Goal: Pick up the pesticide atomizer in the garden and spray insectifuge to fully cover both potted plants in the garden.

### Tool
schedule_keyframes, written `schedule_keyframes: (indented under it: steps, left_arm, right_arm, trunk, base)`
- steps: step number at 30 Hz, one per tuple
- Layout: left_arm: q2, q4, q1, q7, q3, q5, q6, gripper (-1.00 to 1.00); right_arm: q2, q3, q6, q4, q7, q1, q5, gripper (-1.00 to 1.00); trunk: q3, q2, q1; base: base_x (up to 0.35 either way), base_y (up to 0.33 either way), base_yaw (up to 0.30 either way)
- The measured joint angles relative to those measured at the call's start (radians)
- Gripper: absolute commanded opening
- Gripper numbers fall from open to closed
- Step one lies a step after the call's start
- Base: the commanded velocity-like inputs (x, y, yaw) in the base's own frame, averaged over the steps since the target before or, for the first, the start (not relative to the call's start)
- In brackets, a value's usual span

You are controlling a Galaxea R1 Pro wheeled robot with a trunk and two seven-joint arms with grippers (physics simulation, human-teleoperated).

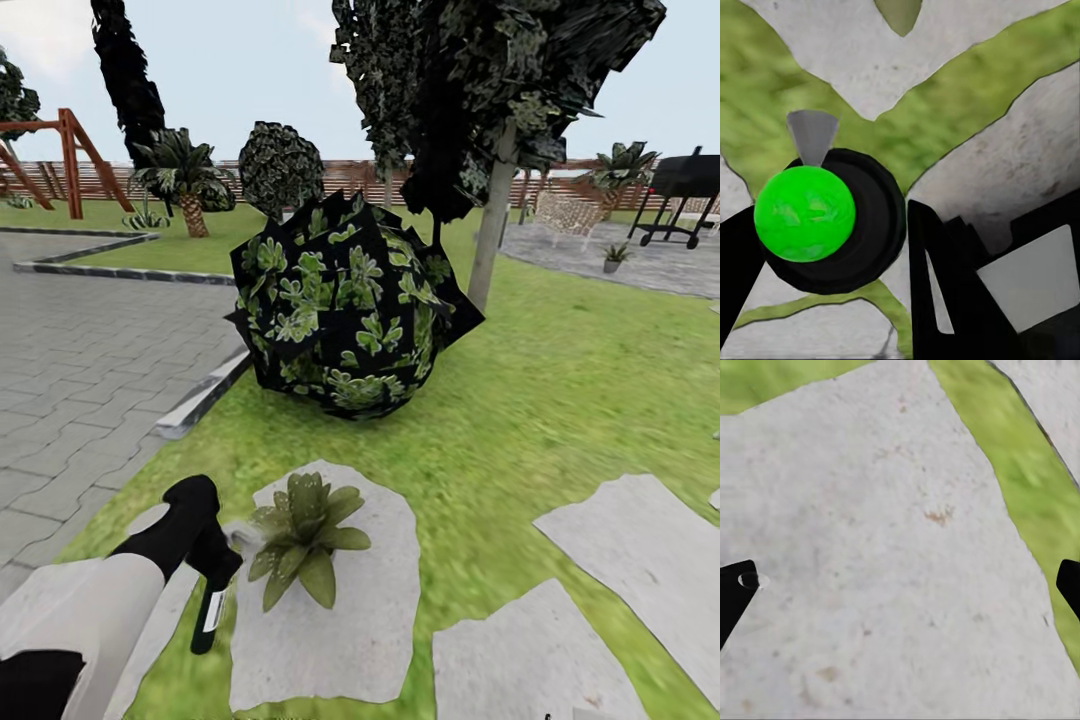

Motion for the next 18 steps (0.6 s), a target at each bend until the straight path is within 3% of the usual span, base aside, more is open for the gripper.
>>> schedule_keyframes:
  steps: [5,10,18]
  left_arm:
    - [-0.004,-0.004,0.0,-0.012,0.002,-0.033,0.0,-1.0]
    - [-0.004,-0.005,0.0,-0.012,0.001,-0.035,-0.001,-1.0]
    - [-0.003,-0.006,-0.001,-0.012,0.001,-0.035,0.001,-1.0]
  right_arm:
    - [0.0,0.0,0.0,0.0,0.0,0.0,0.0,1.0]
    - [0.0,0.0,0.0,0.0,0.0,0.0,0.0,1.0]
    - [0.0,0.0,0.0,0.0,-0.001,0.0,0.0,1.0]
  trunk:
    - [0.0,0.0,0.0]
    - [0.0,0.0,0.0]
    - [0.0,0.0,0.0]
  base:
    - [0.239,-0.086,0.254]
    - [0.197,-0.242,0.038]
    - [0.048,-0.302,0.044]
